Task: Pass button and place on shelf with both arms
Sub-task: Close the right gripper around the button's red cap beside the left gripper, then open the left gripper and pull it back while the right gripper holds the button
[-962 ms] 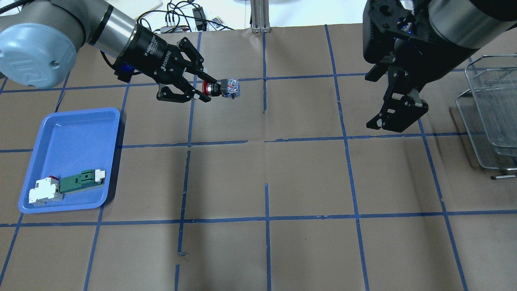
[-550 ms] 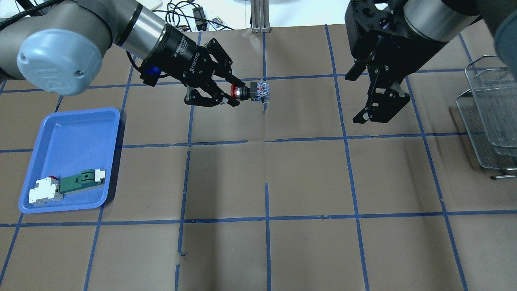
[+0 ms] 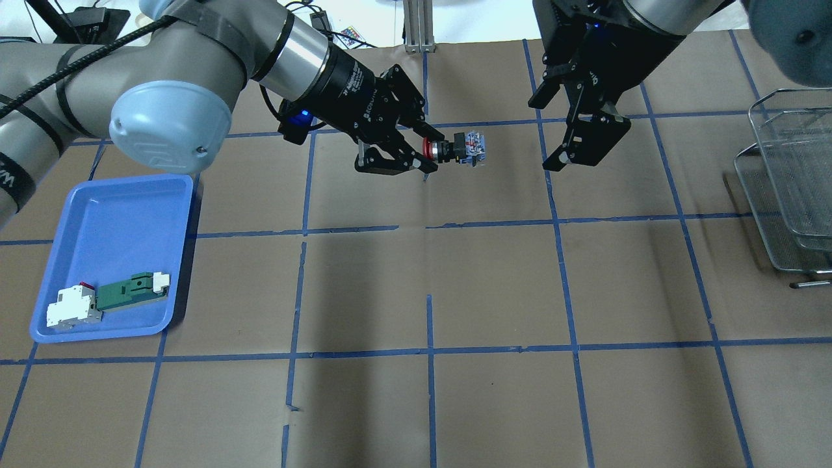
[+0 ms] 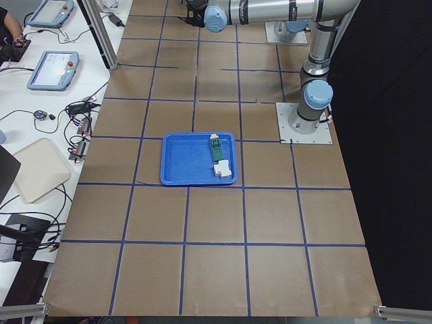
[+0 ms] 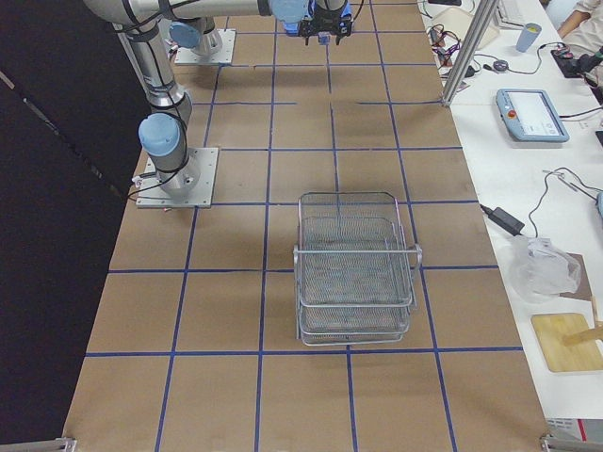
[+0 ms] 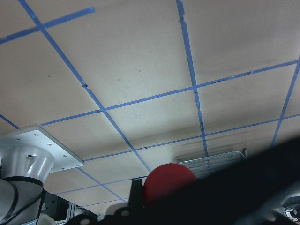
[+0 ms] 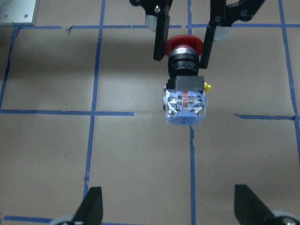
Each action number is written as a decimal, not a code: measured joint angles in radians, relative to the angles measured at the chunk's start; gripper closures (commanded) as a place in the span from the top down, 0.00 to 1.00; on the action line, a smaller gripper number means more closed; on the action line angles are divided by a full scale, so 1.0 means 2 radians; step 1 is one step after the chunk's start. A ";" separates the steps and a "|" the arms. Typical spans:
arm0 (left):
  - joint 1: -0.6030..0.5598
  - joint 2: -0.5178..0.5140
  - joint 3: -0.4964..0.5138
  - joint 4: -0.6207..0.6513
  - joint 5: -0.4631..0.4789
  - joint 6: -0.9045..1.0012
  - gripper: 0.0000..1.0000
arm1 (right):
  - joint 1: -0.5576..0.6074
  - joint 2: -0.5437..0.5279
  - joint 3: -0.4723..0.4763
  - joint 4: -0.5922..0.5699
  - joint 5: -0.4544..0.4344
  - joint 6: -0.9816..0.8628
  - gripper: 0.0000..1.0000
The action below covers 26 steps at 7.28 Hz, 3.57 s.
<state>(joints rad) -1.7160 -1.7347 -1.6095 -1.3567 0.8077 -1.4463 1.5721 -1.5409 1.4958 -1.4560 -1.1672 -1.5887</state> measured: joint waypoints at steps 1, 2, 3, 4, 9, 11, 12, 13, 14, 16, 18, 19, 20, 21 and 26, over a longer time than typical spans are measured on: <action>-0.005 -0.001 -0.001 0.011 0.000 -0.012 0.00 | 0.008 0.000 0.001 0.001 0.006 0.027 1.00; -0.010 -0.001 -0.001 0.015 -0.001 -0.019 0.00 | 0.014 0.001 0.001 -0.001 0.006 0.041 1.00; -0.015 -0.001 -0.001 0.017 -0.001 -0.023 0.00 | 0.016 0.002 0.002 -0.003 0.007 0.046 1.00; -0.018 0.000 -0.001 0.017 -0.001 -0.024 0.00 | 0.018 0.002 0.004 -0.004 0.009 0.048 1.00; -0.020 0.010 -0.001 0.017 -0.003 -0.027 0.00 | 0.022 0.001 0.017 -0.031 0.010 0.048 1.00; -0.020 0.012 -0.001 0.017 -0.003 -0.028 0.00 | 0.031 0.003 0.020 -0.061 0.010 0.052 1.00; -0.021 0.012 -0.001 0.017 -0.003 -0.028 0.00 | 0.037 0.003 0.026 -0.071 0.009 0.057 1.00; -0.021 0.013 -0.001 0.017 -0.003 -0.028 0.00 | 0.039 0.003 0.031 -0.075 0.009 0.060 1.00; -0.021 0.014 -0.001 0.017 -0.003 -0.028 0.00 | 0.040 0.003 0.033 -0.076 0.011 0.062 0.86; -0.021 0.016 -0.001 0.017 -0.003 -0.028 0.00 | 0.041 0.003 0.033 -0.080 0.012 0.057 0.46; -0.021 0.016 -0.001 0.017 -0.003 -0.029 0.00 | 0.041 0.001 0.034 -0.087 0.009 0.053 0.22; -0.021 0.016 -0.001 0.018 -0.003 -0.029 0.00 | 0.041 -0.001 0.033 -0.088 0.008 0.052 0.17; -0.021 0.017 0.000 0.017 -0.004 -0.029 0.00 | 0.041 -0.001 0.033 -0.089 0.008 0.050 0.15; -0.021 0.017 -0.001 0.017 -0.003 -0.029 0.34 | 0.041 -0.002 0.033 -0.089 0.008 0.046 0.14; -0.021 0.022 0.007 0.018 0.002 -0.057 1.00 | 0.041 -0.007 0.033 -0.089 0.007 0.042 0.14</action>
<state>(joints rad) -1.7571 -1.6903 -1.5949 -1.3215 0.8116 -1.5596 1.6536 -1.5541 1.5620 -1.6339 -1.1528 -1.5038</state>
